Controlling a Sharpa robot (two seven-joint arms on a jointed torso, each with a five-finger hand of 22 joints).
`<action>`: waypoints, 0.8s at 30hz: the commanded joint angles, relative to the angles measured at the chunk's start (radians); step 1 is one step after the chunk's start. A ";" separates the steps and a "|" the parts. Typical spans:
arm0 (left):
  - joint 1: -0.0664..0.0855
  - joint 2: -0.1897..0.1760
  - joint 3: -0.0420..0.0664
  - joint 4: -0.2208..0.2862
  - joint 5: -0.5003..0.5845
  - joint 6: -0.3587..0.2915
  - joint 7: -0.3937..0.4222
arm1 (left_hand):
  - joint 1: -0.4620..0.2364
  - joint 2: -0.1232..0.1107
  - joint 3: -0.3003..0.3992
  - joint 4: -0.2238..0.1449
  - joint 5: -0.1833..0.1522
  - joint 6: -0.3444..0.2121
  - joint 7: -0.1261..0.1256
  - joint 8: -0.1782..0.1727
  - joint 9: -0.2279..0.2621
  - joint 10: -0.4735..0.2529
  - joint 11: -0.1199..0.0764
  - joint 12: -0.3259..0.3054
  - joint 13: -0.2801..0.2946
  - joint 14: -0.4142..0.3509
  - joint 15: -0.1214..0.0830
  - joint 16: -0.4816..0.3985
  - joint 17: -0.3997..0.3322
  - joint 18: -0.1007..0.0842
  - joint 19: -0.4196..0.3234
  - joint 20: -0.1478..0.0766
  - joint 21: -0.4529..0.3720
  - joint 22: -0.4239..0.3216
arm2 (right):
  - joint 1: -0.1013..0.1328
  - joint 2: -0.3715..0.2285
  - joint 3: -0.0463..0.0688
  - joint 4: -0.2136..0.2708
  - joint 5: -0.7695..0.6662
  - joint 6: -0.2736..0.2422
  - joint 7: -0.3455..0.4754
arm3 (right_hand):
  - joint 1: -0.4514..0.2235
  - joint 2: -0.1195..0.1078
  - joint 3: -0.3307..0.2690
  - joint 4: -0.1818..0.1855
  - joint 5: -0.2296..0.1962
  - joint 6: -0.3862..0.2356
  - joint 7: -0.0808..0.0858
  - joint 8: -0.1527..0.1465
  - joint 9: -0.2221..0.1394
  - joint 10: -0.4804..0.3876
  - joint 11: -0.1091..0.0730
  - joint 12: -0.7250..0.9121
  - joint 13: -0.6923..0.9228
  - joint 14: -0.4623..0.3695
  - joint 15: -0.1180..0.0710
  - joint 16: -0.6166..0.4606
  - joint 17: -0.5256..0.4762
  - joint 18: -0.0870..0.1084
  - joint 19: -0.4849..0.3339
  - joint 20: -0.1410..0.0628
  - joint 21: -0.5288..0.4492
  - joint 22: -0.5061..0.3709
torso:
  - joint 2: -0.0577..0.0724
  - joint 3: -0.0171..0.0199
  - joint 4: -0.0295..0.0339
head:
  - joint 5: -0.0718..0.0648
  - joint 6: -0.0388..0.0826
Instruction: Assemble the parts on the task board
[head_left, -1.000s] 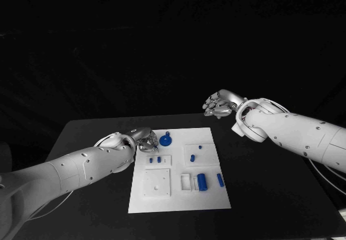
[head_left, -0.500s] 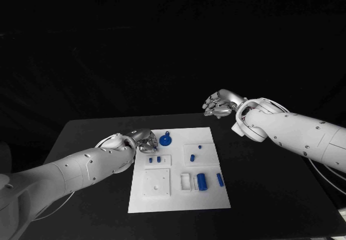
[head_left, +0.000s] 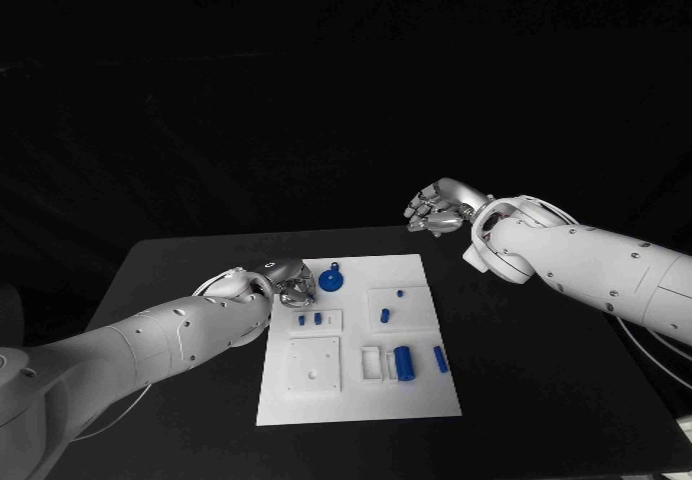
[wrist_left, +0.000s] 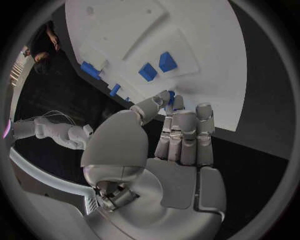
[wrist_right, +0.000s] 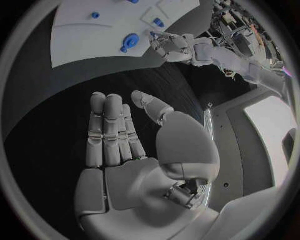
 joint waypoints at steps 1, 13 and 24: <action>-0.002 0.007 0.000 -0.004 -0.005 0.014 0.010 | -0.001 0.006 0.006 -0.003 0.005 0.009 0.001 0.002 0.001 0.005 0.000 0.003 0.001 0.006 -0.002 0.005 0.002 0.034 0.000 -0.020 0.003 0.018 | 0.000 0.001 0.000 0.001 -0.002 0.002 0.007 | -0.009 0.003 0.005 0.000 0.007 -0.002 0.004 0.002 -0.001 0.008 -0.002 -0.006 -0.001 0.004 -0.004 0.002 0.001 0.021 0.000 -0.009 0.005 0.001 | 0.000 0.0003 -0.0003 | -0.001 0.000; -0.015 0.029 -0.003 -0.021 -0.005 0.020 0.009 | -0.001 0.006 0.006 -0.003 0.005 0.009 0.001 0.002 0.001 0.005 0.000 0.003 0.000 0.006 -0.002 0.005 0.001 0.034 0.000 -0.020 0.004 0.018 | 0.000 0.001 0.000 0.002 -0.002 0.003 0.007 | -0.009 0.003 0.006 0.000 0.007 -0.002 0.004 0.002 -0.001 0.008 -0.002 -0.006 -0.001 0.004 -0.004 0.002 0.002 0.021 0.000 -0.009 0.005 0.002 | 0.000 -0.0001 -0.0003 | -0.002 -0.001; -0.015 0.023 -0.005 -0.026 -0.015 0.033 0.001 | 0.001 0.006 0.008 -0.006 0.005 0.008 0.001 0.001 0.000 0.005 0.000 0.002 0.000 0.004 -0.002 0.004 0.001 0.034 -0.001 -0.020 0.004 0.018 | 0.000 -0.001 0.000 0.003 -0.002 0.003 0.006 | -0.009 0.003 0.006 0.000 0.007 -0.002 0.004 0.002 -0.001 0.009 -0.002 -0.007 -0.001 0.004 -0.004 0.002 0.002 0.021 0.000 -0.009 0.005 0.002 | 0.000 0.0002 0.0005 | -0.005 -0.003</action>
